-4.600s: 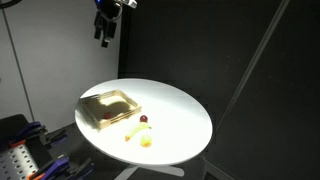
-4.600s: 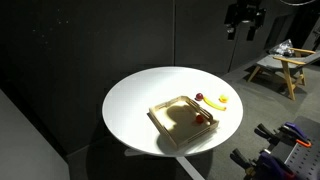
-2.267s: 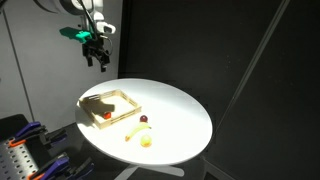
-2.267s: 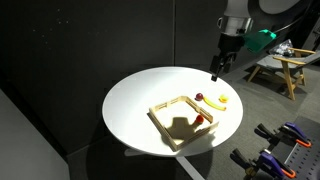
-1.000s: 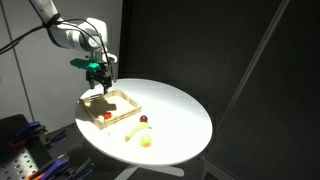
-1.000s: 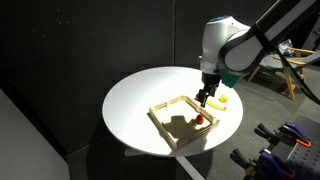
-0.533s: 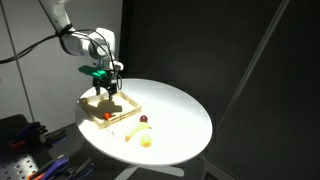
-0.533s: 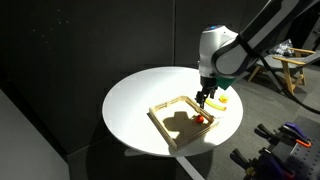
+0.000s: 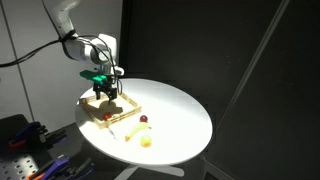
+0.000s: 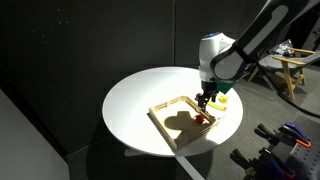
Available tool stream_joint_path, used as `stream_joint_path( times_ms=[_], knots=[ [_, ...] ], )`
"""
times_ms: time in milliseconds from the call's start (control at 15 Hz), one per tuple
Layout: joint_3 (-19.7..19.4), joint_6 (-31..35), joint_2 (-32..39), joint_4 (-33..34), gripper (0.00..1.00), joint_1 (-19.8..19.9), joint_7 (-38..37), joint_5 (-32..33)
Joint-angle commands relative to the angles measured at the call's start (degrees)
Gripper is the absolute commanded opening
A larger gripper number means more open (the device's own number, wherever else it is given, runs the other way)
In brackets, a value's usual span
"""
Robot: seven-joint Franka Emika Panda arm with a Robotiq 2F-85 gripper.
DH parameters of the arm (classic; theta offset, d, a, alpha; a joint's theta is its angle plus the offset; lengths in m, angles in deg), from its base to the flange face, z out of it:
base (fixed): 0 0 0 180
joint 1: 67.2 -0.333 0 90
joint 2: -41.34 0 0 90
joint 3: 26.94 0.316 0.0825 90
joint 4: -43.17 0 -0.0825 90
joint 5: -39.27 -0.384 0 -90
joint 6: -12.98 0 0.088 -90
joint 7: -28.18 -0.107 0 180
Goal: Put the strawberry on the table.
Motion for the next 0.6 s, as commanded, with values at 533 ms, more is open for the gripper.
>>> stream_joint_path(
  times_ms=[533],
  knots=[
    [-0.68,1.64,0.74,0.24,1.00,-0.80,-0.18,0.04]
  ],
)
